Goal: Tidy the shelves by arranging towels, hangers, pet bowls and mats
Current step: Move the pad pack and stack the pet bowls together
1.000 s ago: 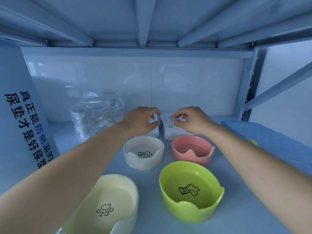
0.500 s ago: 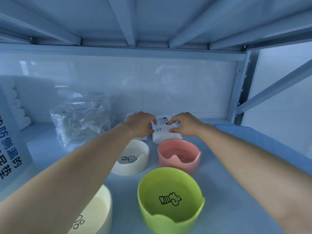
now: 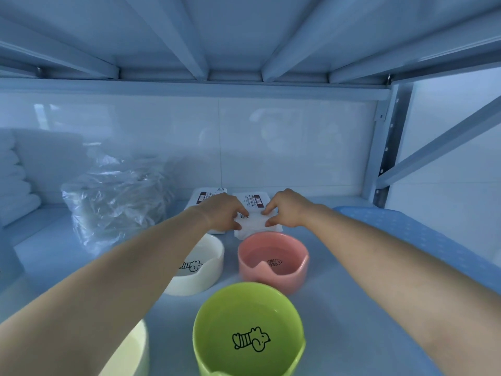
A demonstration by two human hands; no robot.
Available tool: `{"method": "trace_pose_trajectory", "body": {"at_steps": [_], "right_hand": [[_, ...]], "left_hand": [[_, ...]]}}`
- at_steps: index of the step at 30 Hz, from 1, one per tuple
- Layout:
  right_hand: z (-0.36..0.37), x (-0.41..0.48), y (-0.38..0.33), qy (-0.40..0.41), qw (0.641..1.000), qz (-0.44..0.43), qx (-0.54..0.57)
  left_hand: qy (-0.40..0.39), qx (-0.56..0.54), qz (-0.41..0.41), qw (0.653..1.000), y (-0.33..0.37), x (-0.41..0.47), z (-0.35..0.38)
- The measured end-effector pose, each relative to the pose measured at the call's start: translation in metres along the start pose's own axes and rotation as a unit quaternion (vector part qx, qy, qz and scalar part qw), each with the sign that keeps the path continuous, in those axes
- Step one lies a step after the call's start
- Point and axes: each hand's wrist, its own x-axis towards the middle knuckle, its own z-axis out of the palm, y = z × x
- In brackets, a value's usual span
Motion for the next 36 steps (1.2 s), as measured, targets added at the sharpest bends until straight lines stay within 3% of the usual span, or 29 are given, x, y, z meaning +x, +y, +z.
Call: {"method": "trace_pose_trajectory", "body": {"at_steps": [8,16,20,27,31,36], "right_hand": [[-0.009,-0.009,0.019,0.0,0.998,0.031,-0.053],[-0.026,-0.012,0.027,-0.03,0.988,0.077,-0.133],[-0.028,-0.013,0.029,-0.047,0.979,0.098,-0.173],[-0.026,-0.02,0.024,-0.06,0.975,0.029,-0.21],[-0.027,-0.026,0.025,-0.135,0.963,0.005,-0.234],[-0.036,-0.022,0.025,-0.234,0.941,0.043,-0.239]], "left_hand": [[-0.006,0.02,0.03,0.999,0.022,0.012,0.006],[-0.074,-0.004,0.023,0.997,0.037,0.026,0.006],[-0.044,-0.017,0.056,0.997,0.037,0.026,0.005],[-0.045,-0.001,0.098,0.994,0.039,0.027,0.006],[-0.09,0.039,0.09,0.991,0.041,0.031,-0.001],[-0.143,0.128,0.052,0.98,0.046,0.034,-0.005]]}}
